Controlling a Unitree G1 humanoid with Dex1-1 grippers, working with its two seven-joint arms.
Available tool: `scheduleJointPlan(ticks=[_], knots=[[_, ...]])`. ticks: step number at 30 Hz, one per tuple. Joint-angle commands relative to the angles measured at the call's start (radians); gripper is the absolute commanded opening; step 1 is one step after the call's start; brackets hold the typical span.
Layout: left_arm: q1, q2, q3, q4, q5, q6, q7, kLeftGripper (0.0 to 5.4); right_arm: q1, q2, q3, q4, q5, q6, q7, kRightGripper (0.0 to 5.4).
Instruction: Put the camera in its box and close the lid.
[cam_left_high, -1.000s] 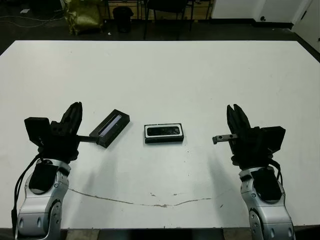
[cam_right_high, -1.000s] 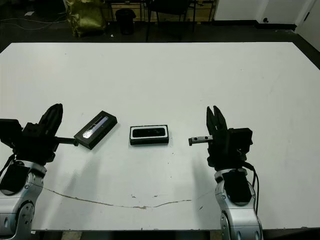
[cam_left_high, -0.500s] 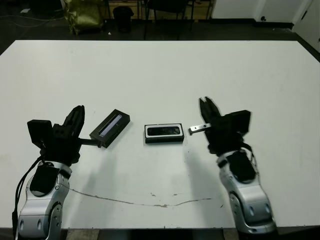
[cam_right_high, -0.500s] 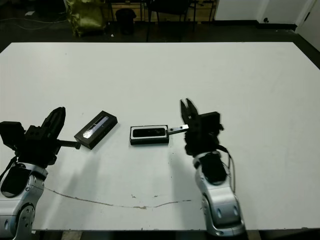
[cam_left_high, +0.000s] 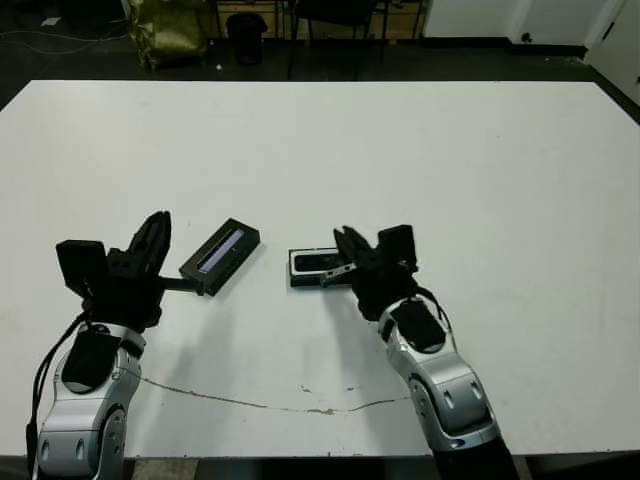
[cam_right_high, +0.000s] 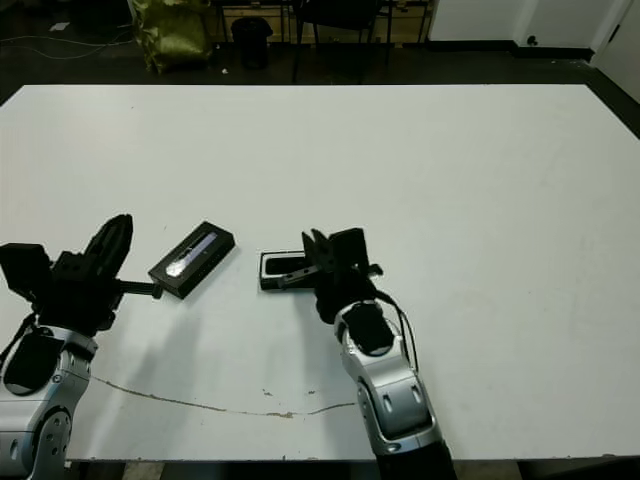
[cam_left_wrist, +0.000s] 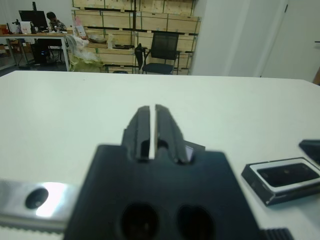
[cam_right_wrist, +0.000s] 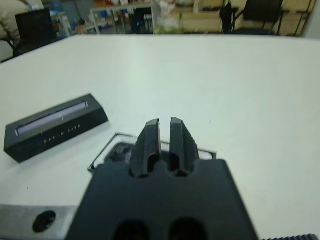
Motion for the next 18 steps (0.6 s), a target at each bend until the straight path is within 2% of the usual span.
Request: scheduleJointPlan(ticks=[1,7,18], knots=[[0.016,-0.003,-0.003,0.017,-0.001,0.0,0.002,0.0,-0.015,0.01,-0.011,0.038,0.006,0.033,-0.009,0.02],[0.018,-0.005,-0.004,0.02,-0.006,0.002,0.002,0.0,-0.037,0.017,-0.02,0.11,0.004,0.007,-0.012,0.02],[0.02,-0.009,-0.004,0.017,-0.005,-0.005,0.007,0.0,-0.05,0.004,-0.022,0.16,-0.008,0.044,-0.008,0.02]])
